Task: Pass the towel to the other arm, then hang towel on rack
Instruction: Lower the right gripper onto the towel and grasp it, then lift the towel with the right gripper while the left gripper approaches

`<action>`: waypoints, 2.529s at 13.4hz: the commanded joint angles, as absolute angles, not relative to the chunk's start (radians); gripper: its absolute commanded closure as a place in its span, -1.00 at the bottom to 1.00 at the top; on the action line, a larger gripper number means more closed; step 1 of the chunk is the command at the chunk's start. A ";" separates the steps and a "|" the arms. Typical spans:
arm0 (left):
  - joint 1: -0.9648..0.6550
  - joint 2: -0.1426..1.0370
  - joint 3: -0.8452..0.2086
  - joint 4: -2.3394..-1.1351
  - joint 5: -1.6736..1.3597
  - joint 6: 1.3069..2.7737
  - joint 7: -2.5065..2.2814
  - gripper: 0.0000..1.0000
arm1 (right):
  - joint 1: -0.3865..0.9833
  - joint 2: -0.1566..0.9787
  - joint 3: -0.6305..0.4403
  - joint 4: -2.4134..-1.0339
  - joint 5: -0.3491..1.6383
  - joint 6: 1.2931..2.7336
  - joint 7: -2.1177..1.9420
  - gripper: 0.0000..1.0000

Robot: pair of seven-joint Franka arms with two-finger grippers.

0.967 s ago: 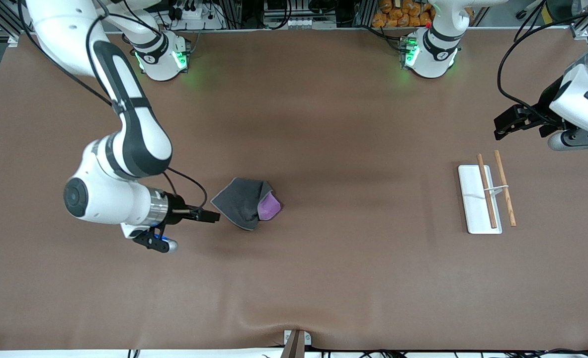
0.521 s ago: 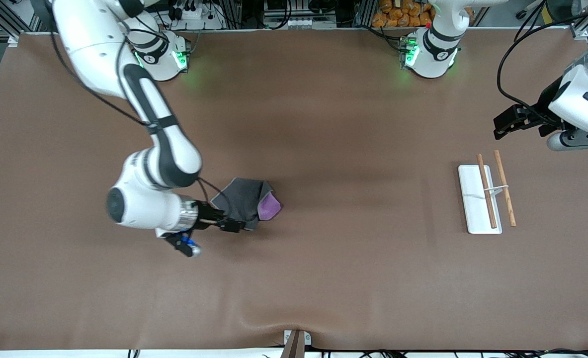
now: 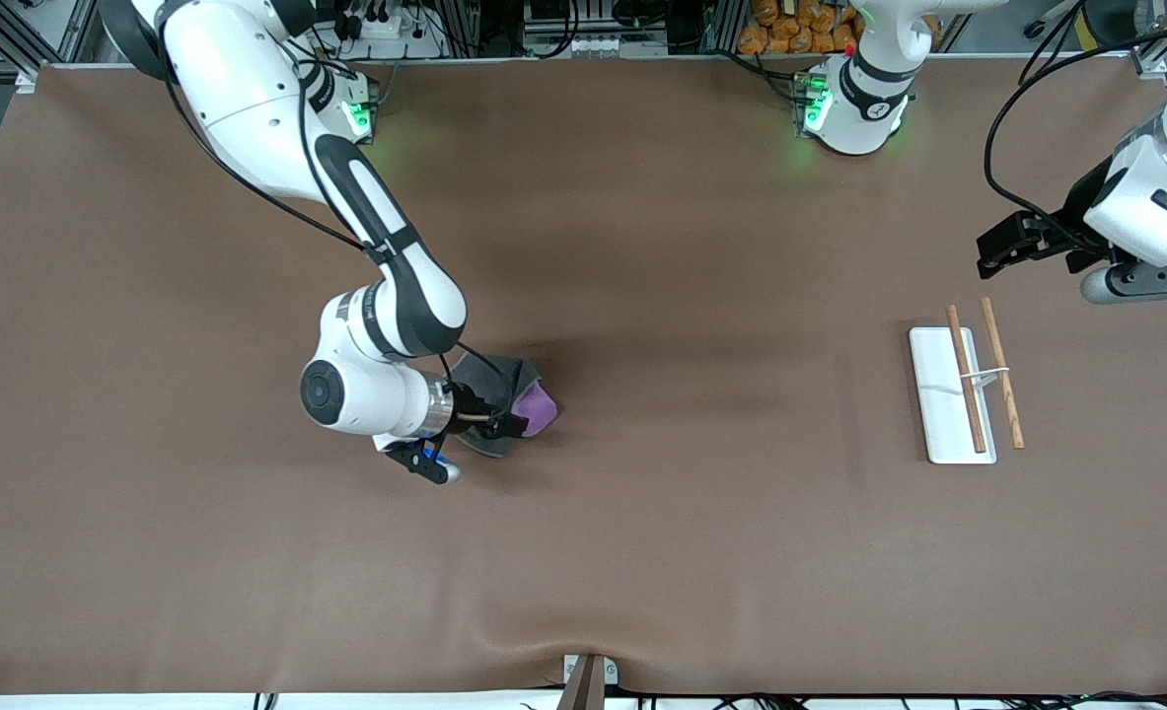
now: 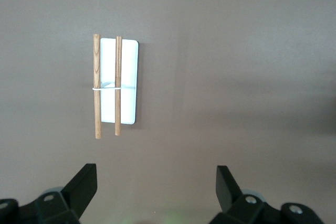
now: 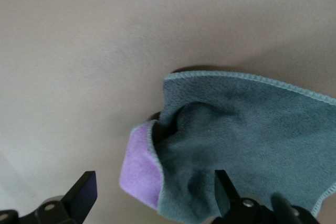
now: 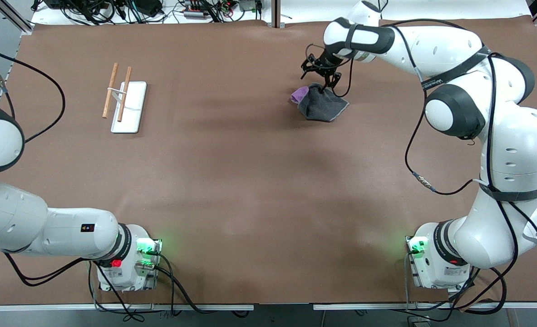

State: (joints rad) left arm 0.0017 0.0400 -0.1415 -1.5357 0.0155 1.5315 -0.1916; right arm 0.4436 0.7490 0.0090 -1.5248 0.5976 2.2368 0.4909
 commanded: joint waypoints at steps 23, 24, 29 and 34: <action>0.018 0.020 -0.137 -1.532 -0.005 1.482 -0.169 -1.00 | 0.526 0.724 0.031 -1.221 0.591 2.088 1.182 1.00; 0.017 0.023 -0.138 -1.532 -0.027 1.482 -0.172 -1.00 | 0.537 0.724 0.029 -1.189 0.589 2.086 1.237 1.00; 0.005 0.072 -0.141 -1.526 -0.162 1.532 -0.383 -1.00 | 0.601 0.696 0.026 -1.100 0.580 2.091 1.437 1.00; -0.003 0.204 -0.144 -1.526 -0.319 1.684 -0.642 -1.00 | 0.653 0.701 0.021 -1.058 0.580 2.262 1.641 1.00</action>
